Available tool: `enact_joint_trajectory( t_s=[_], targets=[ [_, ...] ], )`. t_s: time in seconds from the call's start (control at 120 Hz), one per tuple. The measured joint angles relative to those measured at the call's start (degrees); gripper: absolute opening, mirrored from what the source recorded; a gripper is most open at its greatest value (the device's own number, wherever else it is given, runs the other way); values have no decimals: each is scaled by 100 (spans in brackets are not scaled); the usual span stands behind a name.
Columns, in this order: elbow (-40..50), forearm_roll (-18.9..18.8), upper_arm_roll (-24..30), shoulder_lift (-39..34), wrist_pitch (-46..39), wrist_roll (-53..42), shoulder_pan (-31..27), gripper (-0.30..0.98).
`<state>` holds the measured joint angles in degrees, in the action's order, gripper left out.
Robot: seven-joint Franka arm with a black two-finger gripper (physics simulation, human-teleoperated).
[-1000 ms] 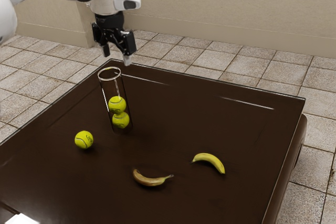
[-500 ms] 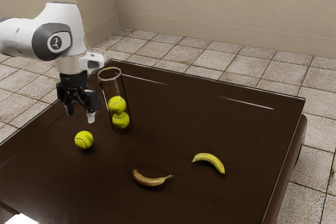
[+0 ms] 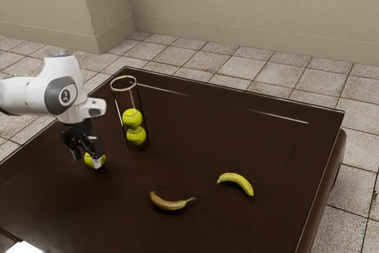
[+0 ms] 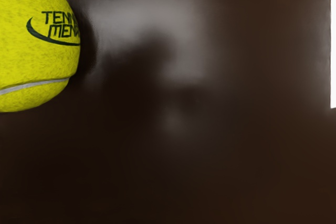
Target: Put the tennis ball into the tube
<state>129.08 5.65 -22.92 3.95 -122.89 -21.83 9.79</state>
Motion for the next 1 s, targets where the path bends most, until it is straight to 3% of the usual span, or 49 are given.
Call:
enact_joint_trajectory(
  t_s=[0.25, 0.775, 1.0],
  targets=[
    [-55, 739, -45, 506, -654, -1217, -285, 67],
    [-1084, 1323, -204, 1467, -831, -2782, -497, 67],
    [-1100, 1657, -204, 1744, -814, -3152, -435, 67]
  ],
)
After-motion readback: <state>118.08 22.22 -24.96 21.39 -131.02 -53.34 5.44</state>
